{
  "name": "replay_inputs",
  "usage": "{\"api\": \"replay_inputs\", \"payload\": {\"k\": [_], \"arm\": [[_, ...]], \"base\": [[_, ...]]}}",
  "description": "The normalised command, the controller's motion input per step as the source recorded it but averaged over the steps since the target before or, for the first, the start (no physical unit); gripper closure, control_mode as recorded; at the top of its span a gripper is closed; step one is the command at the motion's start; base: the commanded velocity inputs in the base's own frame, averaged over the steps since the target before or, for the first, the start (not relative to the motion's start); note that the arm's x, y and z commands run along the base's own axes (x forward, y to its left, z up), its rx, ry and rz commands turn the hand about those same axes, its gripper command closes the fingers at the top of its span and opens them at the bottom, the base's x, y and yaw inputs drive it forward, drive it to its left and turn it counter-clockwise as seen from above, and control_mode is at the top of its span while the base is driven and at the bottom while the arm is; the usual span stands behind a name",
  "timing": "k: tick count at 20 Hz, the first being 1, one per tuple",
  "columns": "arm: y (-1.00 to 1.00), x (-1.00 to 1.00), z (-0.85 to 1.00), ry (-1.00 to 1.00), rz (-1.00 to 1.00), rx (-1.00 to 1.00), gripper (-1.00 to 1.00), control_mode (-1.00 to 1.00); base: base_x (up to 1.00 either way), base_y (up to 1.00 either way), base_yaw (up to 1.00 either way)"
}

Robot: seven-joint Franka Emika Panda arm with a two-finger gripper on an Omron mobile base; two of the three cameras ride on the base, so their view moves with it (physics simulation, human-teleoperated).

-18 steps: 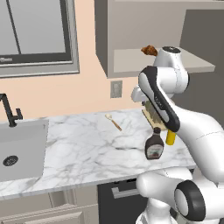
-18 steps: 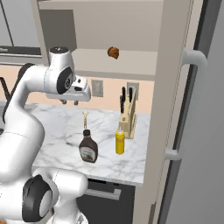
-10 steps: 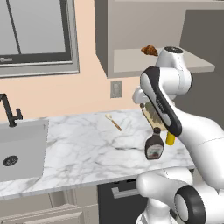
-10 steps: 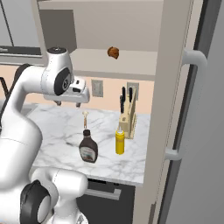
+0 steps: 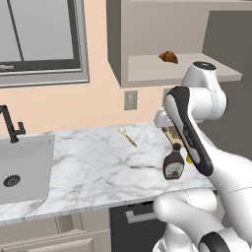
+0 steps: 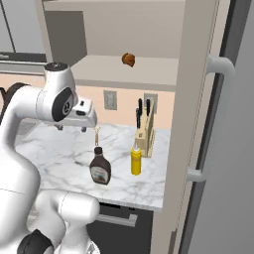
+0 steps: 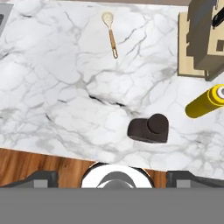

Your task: Pick the mustard and syrup bottle from the counter and place them in the cabinet.

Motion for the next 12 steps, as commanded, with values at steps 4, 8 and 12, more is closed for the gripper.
{"api": "replay_inputs", "payload": {"k": [4,8,12], "arm": [[-0.03,-0.46,-0.27,0.00,0.08,0.00,-1.00,-1.00],[-0.13,-0.37,-0.30,0.00,0.13,0.00,-1.00,-1.00],[-0.18,-0.25,-0.24,0.00,0.16,0.00,-1.00,-1.00]], "base": [[0.00,0.00,0.00],[0.00,0.00,0.00],[0.00,0.00,0.00]]}}
